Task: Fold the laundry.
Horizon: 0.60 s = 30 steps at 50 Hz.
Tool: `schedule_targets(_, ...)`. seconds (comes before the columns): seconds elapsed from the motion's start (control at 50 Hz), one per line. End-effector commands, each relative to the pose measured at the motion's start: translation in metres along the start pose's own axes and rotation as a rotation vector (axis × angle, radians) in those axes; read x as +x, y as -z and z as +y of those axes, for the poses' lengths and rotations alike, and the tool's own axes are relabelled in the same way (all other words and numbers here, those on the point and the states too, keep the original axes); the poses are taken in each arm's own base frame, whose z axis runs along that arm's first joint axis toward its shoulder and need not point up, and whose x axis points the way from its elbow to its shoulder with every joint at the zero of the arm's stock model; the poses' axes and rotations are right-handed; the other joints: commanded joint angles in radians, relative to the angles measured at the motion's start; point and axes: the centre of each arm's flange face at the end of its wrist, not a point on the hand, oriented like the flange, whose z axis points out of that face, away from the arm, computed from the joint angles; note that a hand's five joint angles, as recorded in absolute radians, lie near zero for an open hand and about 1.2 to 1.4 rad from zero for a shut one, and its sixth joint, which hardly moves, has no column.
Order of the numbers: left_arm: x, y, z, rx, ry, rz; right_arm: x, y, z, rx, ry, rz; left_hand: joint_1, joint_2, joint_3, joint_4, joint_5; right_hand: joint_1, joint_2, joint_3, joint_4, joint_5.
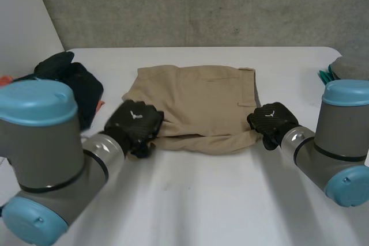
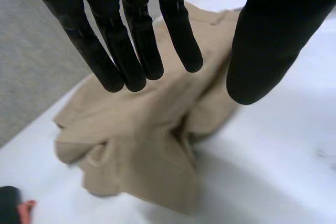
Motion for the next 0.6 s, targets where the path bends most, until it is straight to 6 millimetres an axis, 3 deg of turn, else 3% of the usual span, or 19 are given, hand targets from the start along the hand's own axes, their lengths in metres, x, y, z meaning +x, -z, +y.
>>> schedule_targets(0.02,-0.002,-0.027,0.025,-0.113,-0.021,-0.034,0.000,0.002,0.000,-0.001,0.003,0.002,-0.181,-0.188,-0.196,-0.196,-0.197,0.292,0.226,0.203,0.198,0.209)
schedule_targets(0.2,-0.013,-0.060,0.034,-0.155,-0.095,-0.115,0.003,0.002,0.002,-0.009,-0.001,0.007,-0.325,-0.332,-0.340,-0.340,-0.340,0.292,0.226,0.203,0.198,0.209)
schedule_targets(0.42,-0.021,-0.087,0.038,-0.158,-0.197,-0.147,0.008,0.000,0.002,-0.002,-0.004,0.021,-0.322,-0.329,-0.337,-0.337,-0.338,0.292,0.226,0.203,0.198,0.209)
schedule_targets(0.56,-0.017,-0.098,0.043,-0.155,-0.273,-0.136,0.010,-0.002,0.003,-0.003,-0.004,0.029,-0.199,-0.206,-0.214,-0.214,-0.215,0.292,0.226,0.203,0.198,0.209)
schedule_targets(0.6,-0.018,-0.101,0.041,-0.141,-0.284,-0.145,0.011,-0.003,0.002,0.000,-0.003,0.031,-0.056,-0.063,-0.071,-0.070,-0.071,0.292,0.226,0.203,0.198,0.209)
